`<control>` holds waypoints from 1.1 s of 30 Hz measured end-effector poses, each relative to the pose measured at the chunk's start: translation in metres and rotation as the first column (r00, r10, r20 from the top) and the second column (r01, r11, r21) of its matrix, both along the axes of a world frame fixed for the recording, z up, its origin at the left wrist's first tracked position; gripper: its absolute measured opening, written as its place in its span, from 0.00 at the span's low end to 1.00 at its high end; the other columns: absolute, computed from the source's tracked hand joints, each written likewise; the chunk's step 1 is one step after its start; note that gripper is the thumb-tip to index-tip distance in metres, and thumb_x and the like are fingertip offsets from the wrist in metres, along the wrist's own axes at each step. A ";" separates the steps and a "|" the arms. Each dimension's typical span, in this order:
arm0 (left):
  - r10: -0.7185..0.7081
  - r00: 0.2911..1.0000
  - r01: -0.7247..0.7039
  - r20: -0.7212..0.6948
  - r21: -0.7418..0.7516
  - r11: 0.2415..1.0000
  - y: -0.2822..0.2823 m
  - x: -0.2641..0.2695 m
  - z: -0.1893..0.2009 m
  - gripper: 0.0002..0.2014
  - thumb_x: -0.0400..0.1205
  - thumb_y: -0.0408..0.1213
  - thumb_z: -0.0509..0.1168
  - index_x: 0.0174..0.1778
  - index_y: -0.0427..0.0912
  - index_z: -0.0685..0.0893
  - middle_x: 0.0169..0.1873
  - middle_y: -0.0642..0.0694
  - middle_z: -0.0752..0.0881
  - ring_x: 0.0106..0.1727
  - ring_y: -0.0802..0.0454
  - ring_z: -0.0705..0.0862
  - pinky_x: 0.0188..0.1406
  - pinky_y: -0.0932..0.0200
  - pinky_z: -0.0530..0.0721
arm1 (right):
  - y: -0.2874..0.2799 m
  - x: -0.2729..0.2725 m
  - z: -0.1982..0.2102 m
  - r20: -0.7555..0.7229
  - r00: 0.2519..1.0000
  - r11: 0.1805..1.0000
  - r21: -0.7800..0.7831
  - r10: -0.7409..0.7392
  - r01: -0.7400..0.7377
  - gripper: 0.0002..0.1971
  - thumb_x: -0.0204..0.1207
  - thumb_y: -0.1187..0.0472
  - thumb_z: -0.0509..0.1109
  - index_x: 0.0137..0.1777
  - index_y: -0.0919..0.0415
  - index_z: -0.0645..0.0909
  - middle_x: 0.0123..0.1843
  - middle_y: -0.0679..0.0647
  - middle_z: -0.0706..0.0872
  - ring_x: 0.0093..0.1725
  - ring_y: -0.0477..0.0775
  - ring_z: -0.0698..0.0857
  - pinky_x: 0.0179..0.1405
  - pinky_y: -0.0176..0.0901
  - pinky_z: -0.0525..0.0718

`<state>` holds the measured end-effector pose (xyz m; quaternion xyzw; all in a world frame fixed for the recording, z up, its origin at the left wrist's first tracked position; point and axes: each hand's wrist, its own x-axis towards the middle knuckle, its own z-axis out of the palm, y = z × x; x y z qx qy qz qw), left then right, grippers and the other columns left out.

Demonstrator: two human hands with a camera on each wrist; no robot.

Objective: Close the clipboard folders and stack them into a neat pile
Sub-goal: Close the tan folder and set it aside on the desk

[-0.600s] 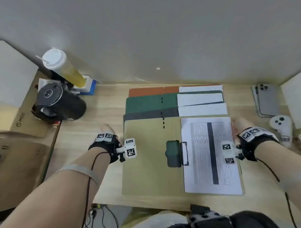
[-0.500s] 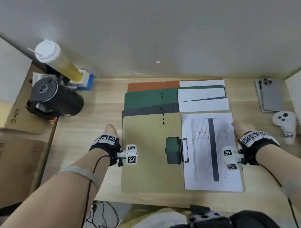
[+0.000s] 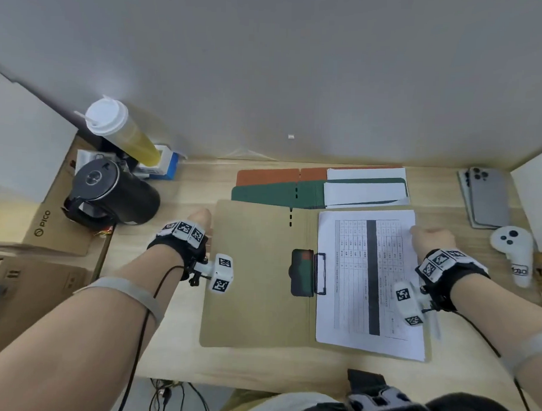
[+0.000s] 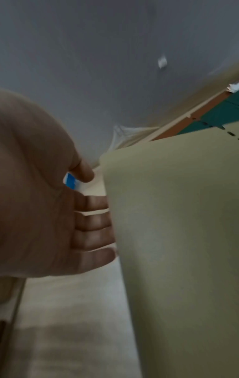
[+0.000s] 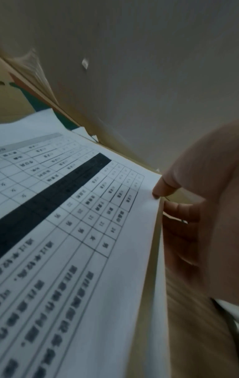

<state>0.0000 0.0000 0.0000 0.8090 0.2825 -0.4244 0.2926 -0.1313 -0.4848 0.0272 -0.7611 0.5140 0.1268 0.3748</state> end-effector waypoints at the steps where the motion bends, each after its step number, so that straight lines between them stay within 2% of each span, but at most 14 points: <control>1: 0.188 0.982 -0.188 -0.015 -0.118 0.975 -0.021 -0.015 0.048 0.12 0.80 0.46 0.60 0.41 0.39 0.77 0.33 0.41 0.80 0.31 0.45 0.79 0.27 0.56 0.83 | 0.002 0.006 0.000 0.026 1.000 0.999 0.034 0.017 -0.018 0.21 0.75 0.55 0.65 0.53 0.76 0.83 0.44 0.67 0.88 0.40 0.61 0.81 0.57 0.61 0.84; 4: 0.187 0.982 -0.176 0.009 -0.289 0.941 -0.053 -0.018 0.121 0.13 0.81 0.44 0.58 0.41 0.37 0.80 0.27 0.41 0.86 0.30 0.44 0.83 0.39 0.54 0.81 | 0.008 0.021 0.003 0.043 0.997 0.997 0.041 0.064 -0.066 0.18 0.74 0.51 0.66 0.48 0.68 0.83 0.38 0.60 0.85 0.41 0.63 0.84 0.57 0.60 0.85; 7: 0.117 0.991 -0.130 -0.057 -0.522 0.843 -0.077 -0.014 0.153 0.19 0.79 0.50 0.64 0.56 0.37 0.82 0.47 0.38 0.88 0.46 0.40 0.86 0.58 0.45 0.81 | 0.012 0.028 0.007 0.037 0.995 0.994 0.061 0.090 -0.092 0.18 0.73 0.50 0.64 0.46 0.67 0.85 0.37 0.60 0.85 0.34 0.60 0.82 0.43 0.49 0.80; 8: 0.066 0.993 -0.108 -0.094 -0.571 0.814 -0.087 -0.015 0.156 0.22 0.78 0.52 0.66 0.59 0.38 0.82 0.49 0.38 0.88 0.47 0.41 0.87 0.57 0.47 0.82 | 0.011 0.028 0.007 0.031 0.995 0.993 0.071 0.097 -0.099 0.19 0.73 0.49 0.64 0.47 0.66 0.84 0.38 0.61 0.86 0.34 0.60 0.82 0.41 0.48 0.79; 11: -0.050 0.985 -0.068 -0.165 -0.640 0.765 -0.133 -0.026 0.143 0.29 0.80 0.59 0.63 0.65 0.36 0.79 0.50 0.38 0.88 0.44 0.41 0.90 0.46 0.50 0.86 | 0.007 0.022 0.006 -0.030 0.992 0.987 0.106 0.121 -0.118 0.22 0.75 0.47 0.63 0.50 0.68 0.81 0.41 0.62 0.85 0.35 0.60 0.82 0.40 0.48 0.80; 17: -0.131 0.968 0.015 -0.214 -0.469 0.883 -0.216 -0.063 0.083 0.31 0.84 0.58 0.60 0.74 0.36 0.76 0.64 0.35 0.85 0.66 0.37 0.85 0.70 0.39 0.80 | -0.025 -0.007 -0.004 -0.025 0.994 0.993 0.057 0.109 -0.108 0.18 0.70 0.49 0.62 0.45 0.64 0.81 0.44 0.64 0.85 0.42 0.64 0.85 0.46 0.50 0.80; 20: -0.059 0.986 -0.002 -0.159 -0.358 0.934 -0.232 -0.076 0.055 0.27 0.83 0.52 0.64 0.73 0.37 0.79 0.60 0.38 0.86 0.61 0.42 0.86 0.62 0.47 0.86 | -0.041 -0.023 -0.015 0.083 0.996 0.993 0.119 -0.026 0.016 0.17 0.70 0.53 0.63 0.46 0.68 0.84 0.41 0.62 0.84 0.41 0.63 0.83 0.44 0.48 0.77; 22: -0.005 0.996 -0.021 -0.093 -0.272 0.962 -0.236 -0.081 0.043 0.20 0.81 0.47 0.67 0.62 0.35 0.83 0.47 0.41 0.86 0.45 0.47 0.86 0.40 0.60 0.87 | -0.042 -0.029 -0.013 0.101 0.985 0.929 0.359 -0.139 0.094 0.13 0.73 0.55 0.63 0.39 0.66 0.78 0.33 0.61 0.76 0.32 0.58 0.74 0.36 0.48 0.75; 23: 0.013 0.998 -0.025 -0.054 -0.236 0.971 -0.236 -0.082 0.039 0.15 0.82 0.44 0.67 0.55 0.35 0.83 0.41 0.42 0.83 0.38 0.47 0.82 0.31 0.63 0.83 | -0.041 -0.031 -0.011 0.067 0.984 0.875 0.472 -0.163 0.112 0.10 0.77 0.55 0.62 0.40 0.62 0.76 0.33 0.60 0.74 0.32 0.56 0.72 0.27 0.43 0.51; 24: 0.029 0.999 -0.033 -0.025 -0.202 0.979 -0.236 -0.084 0.036 0.11 0.82 0.42 0.67 0.51 0.37 0.82 0.38 0.42 0.79 0.34 0.48 0.78 0.27 0.64 0.78 | -0.041 -0.032 -0.011 0.026 0.989 0.830 0.547 -0.144 0.106 0.10 0.80 0.54 0.61 0.42 0.59 0.75 0.35 0.61 0.75 0.34 0.56 0.73 0.69 0.73 0.68; 25: 0.046 0.999 -0.047 -0.010 -0.181 0.982 -0.235 -0.085 0.034 0.09 0.82 0.41 0.67 0.48 0.38 0.80 0.36 0.42 0.77 0.31 0.48 0.75 0.26 0.63 0.74 | -0.041 -0.033 -0.014 -0.006 0.995 0.810 0.580 -0.096 0.081 0.11 0.83 0.53 0.60 0.47 0.60 0.76 0.39 0.61 0.78 0.40 0.58 0.78 0.50 0.54 0.81; 27: 0.067 0.997 -0.070 -0.026 -0.179 0.981 -0.233 -0.087 0.027 0.07 0.82 0.41 0.66 0.48 0.40 0.80 0.38 0.41 0.78 0.30 0.49 0.73 0.26 0.61 0.69 | -0.040 -0.034 -0.018 -0.017 0.999 0.806 0.590 -0.046 0.047 0.17 0.83 0.49 0.60 0.56 0.65 0.78 0.48 0.61 0.85 0.53 0.62 0.83 0.59 0.55 0.78; 30: 0.062 0.996 -0.076 -0.070 -0.220 0.972 -0.233 -0.092 0.022 0.08 0.82 0.39 0.65 0.52 0.39 0.83 0.44 0.39 0.85 0.38 0.44 0.82 0.31 0.59 0.76 | -0.036 -0.032 -0.027 -0.019 1.000 0.827 0.562 -0.009 0.018 0.19 0.80 0.48 0.65 0.58 0.66 0.80 0.52 0.60 0.87 0.54 0.60 0.85 0.64 0.57 0.82; 33: 0.037 0.997 -0.051 -0.066 -0.229 0.972 -0.227 -0.097 0.009 0.10 0.76 0.35 0.66 0.51 0.37 0.83 0.50 0.32 0.89 0.47 0.37 0.88 0.56 0.40 0.89 | -0.029 -0.028 -0.029 -0.028 0.999 0.838 0.546 0.037 -0.016 0.16 0.77 0.50 0.69 0.52 0.65 0.81 0.52 0.60 0.87 0.54 0.60 0.86 0.64 0.57 0.83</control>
